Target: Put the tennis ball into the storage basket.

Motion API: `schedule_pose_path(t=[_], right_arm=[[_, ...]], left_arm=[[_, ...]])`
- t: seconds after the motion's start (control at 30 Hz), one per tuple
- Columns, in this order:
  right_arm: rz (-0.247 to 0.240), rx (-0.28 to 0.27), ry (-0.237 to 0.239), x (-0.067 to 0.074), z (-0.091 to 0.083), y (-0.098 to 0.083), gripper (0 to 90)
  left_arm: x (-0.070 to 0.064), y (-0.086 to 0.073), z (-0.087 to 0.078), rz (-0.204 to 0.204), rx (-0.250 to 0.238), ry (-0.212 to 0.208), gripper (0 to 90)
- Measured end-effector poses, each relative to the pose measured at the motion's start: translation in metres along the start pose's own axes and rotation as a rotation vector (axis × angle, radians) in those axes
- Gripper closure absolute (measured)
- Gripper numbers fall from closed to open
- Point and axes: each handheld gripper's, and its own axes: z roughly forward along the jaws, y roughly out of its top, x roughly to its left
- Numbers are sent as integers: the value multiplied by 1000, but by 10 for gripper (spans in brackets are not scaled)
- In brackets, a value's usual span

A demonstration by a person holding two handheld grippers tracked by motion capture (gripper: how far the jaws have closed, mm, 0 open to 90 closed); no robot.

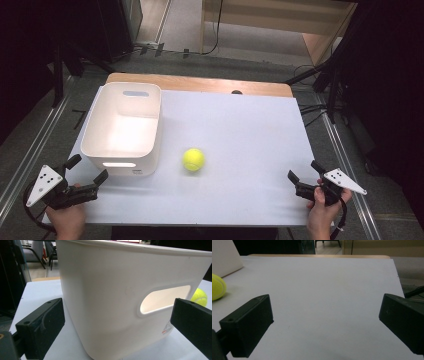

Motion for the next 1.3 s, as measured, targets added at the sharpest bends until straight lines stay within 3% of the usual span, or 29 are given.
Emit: schedule_pose_path(t=[0.17,0.27,0.37,0.4,0.47,0.53,0.8,1.3], right_arm=[[-1,3,2,1,0,2,0],[52,11,19,2,0,7,0],[20,33,13,9,2,14,0],[-18,42,14,14,3,19,0],[-29,43,17,16,4,21,0],[-66,51,48,24,6,29,0],[-110,69,130,40,19,43,0],[-195,118,236,76,49,63,0]], left_arm=[[0,0,0,-1,1,1,0],[1,0,0,-3,2,4,0],[2,0,0,-10,0,8,0],[2,0,0,-10,1,9,0],[2,0,0,-5,2,6,0],[1,0,0,-3,3,4,0],[1,0,0,-3,7,12,0],[0,0,0,-1,3,12,0]])
